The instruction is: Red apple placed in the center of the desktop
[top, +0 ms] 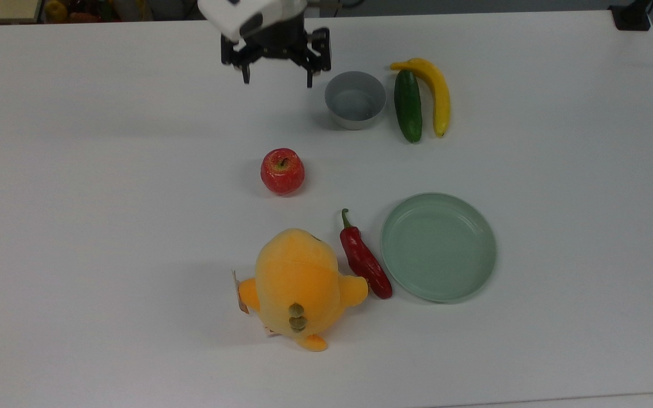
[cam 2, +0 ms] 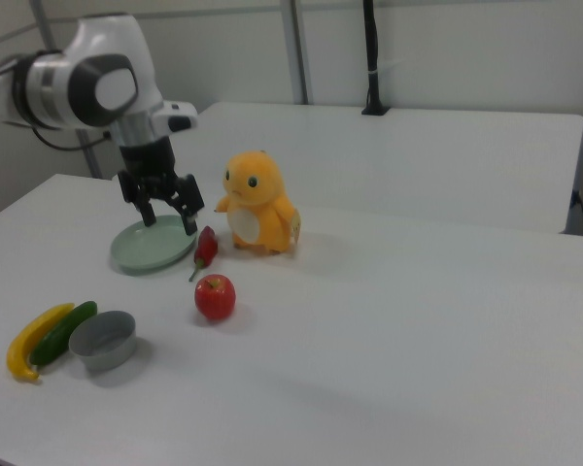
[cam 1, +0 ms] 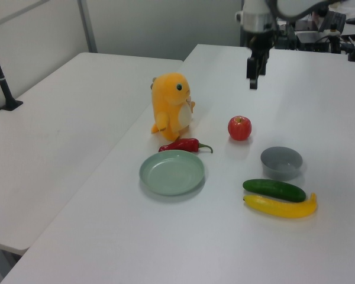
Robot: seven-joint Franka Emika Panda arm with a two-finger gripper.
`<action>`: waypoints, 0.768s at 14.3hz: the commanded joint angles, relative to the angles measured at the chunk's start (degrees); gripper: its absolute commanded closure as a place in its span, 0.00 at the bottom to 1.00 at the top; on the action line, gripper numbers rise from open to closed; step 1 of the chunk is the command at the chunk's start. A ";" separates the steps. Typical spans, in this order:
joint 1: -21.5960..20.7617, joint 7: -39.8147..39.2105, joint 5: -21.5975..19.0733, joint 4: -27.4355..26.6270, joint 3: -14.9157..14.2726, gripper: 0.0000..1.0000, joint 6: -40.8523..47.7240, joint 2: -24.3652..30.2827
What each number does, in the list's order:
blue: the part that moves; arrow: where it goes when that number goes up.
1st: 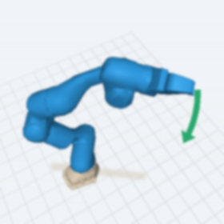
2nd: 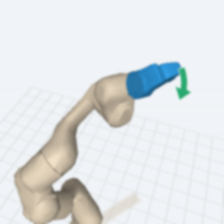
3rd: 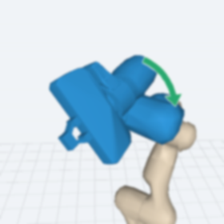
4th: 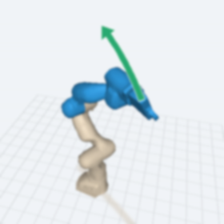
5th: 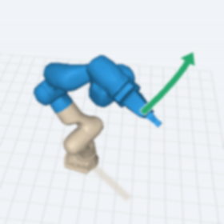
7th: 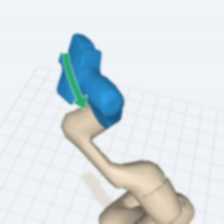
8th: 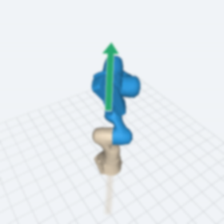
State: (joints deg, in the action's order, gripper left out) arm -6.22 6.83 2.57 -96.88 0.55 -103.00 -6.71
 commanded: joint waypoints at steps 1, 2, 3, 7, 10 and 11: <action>-0.72 5.46 0.16 -1.11 -0.46 0.00 -0.01 3.45; -0.63 5.82 -0.63 -1.46 -0.38 0.00 -1.84 3.63; -0.55 5.91 -2.03 -2.51 -0.38 0.00 -4.12 4.16; -1.07 6.00 -4.68 -4.28 -0.38 0.00 -8.36 4.25; -0.98 5.83 -4.77 -3.93 -0.38 0.00 -8.19 4.16; -0.90 5.48 -4.77 -3.93 -0.46 0.00 -8.10 4.07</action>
State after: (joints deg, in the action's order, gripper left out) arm -6.53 11.82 -1.24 -99.34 0.58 -109.85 -3.85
